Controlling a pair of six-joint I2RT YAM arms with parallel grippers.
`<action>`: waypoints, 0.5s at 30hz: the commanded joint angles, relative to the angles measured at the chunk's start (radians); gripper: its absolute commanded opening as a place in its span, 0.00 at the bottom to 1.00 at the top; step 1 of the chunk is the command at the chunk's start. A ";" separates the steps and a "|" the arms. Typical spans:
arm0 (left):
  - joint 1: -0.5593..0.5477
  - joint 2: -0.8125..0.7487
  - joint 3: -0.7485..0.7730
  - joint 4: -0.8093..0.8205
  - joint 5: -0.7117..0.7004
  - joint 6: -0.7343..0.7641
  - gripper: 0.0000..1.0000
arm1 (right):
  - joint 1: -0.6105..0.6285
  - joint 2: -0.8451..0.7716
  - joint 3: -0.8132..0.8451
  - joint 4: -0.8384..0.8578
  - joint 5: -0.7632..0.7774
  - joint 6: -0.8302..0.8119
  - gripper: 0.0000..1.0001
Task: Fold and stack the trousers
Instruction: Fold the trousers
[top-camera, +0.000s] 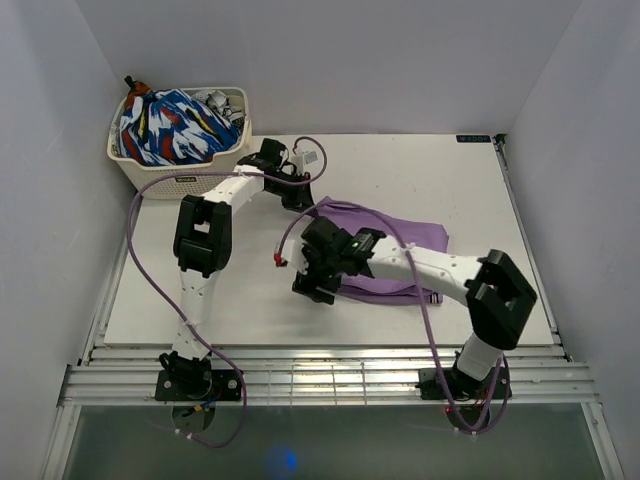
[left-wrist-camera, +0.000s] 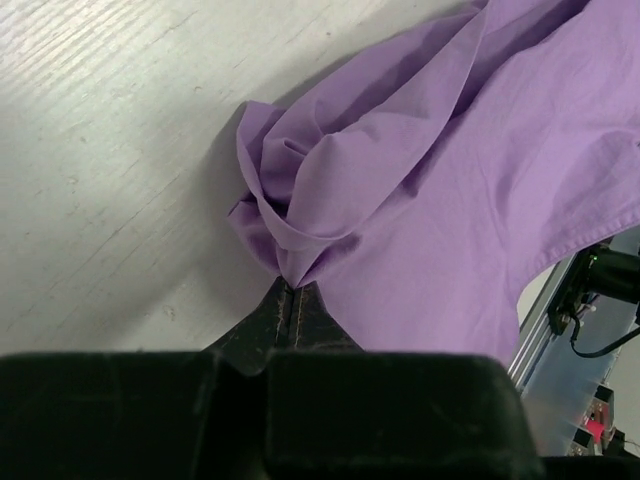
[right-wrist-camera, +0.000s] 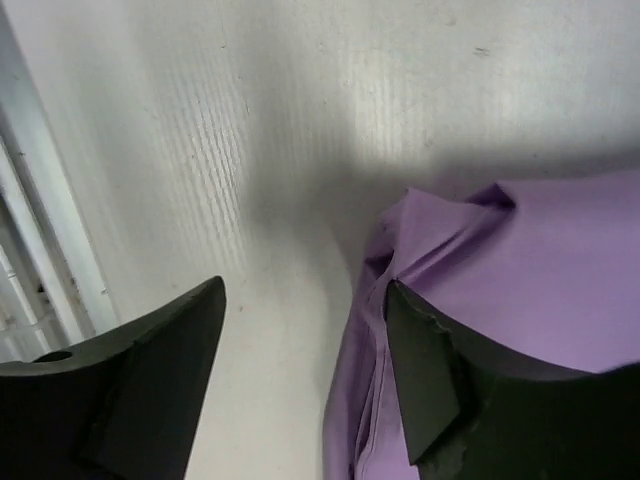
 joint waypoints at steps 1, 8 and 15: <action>0.029 -0.103 -0.038 0.082 -0.029 0.036 0.00 | -0.106 -0.205 0.071 -0.103 -0.131 0.052 0.74; 0.090 -0.229 -0.108 0.130 -0.040 0.001 0.59 | -0.607 -0.326 0.028 -0.244 -0.479 0.057 0.77; 0.091 -0.477 -0.359 0.249 0.206 -0.087 0.71 | -0.947 -0.267 -0.105 -0.339 -0.854 0.046 0.75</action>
